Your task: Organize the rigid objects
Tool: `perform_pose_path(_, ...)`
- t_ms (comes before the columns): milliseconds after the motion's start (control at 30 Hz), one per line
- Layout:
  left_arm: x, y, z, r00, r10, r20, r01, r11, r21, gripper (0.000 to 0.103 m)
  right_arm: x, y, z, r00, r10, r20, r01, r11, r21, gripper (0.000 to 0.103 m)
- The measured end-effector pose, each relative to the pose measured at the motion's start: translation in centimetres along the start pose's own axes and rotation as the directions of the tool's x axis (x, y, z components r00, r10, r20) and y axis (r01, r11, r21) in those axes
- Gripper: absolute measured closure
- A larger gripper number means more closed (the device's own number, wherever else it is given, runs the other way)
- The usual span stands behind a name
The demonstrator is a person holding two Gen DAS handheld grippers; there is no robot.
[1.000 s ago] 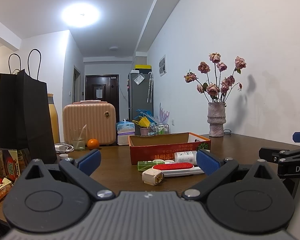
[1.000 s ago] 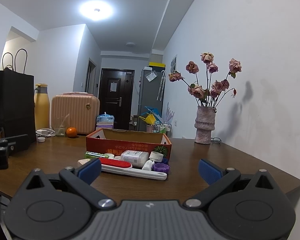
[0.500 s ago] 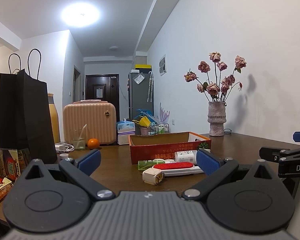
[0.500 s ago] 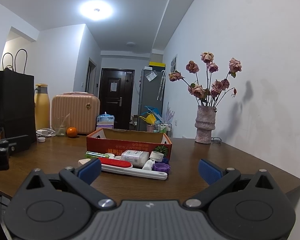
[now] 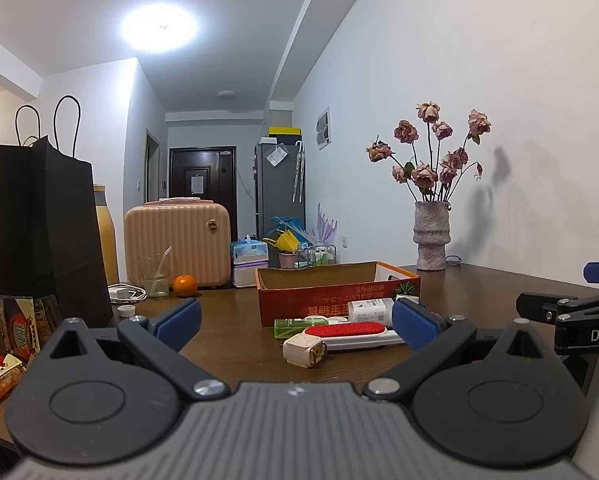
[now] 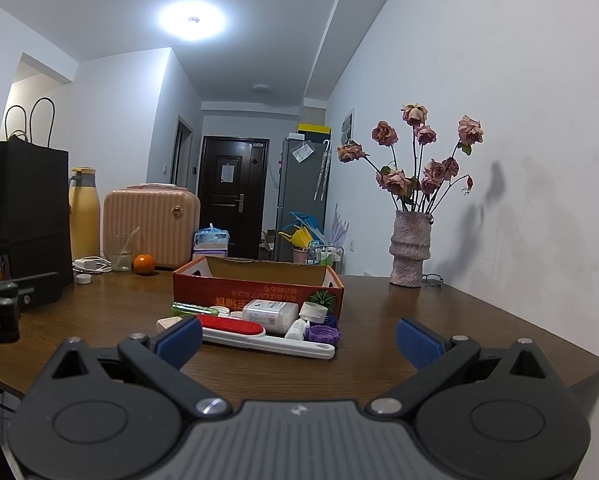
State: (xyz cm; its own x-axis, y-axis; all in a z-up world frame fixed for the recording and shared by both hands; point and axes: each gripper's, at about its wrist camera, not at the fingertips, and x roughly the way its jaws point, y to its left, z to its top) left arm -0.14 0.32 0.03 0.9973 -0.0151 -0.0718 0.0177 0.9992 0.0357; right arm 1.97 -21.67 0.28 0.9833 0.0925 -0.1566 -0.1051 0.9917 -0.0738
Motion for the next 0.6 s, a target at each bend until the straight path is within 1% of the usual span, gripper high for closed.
perform_pose_path(500,0.19,0.0,-0.09,1.0,0.003,-0.002,-0.003,1.0,0.001,0.0,0.02,-0.01,0.01,1.0,-0.002,0.004,0.002,1.0,0.005,0.0)
perform_pose_path(600,0.66,0.11,-0.18,1.0,0.028,0.007,-0.029,1.0,0.006,0.0,0.58,-0.32,0.06,1.0,-0.013,0.01,0.013,1.0,0.007,0.0)
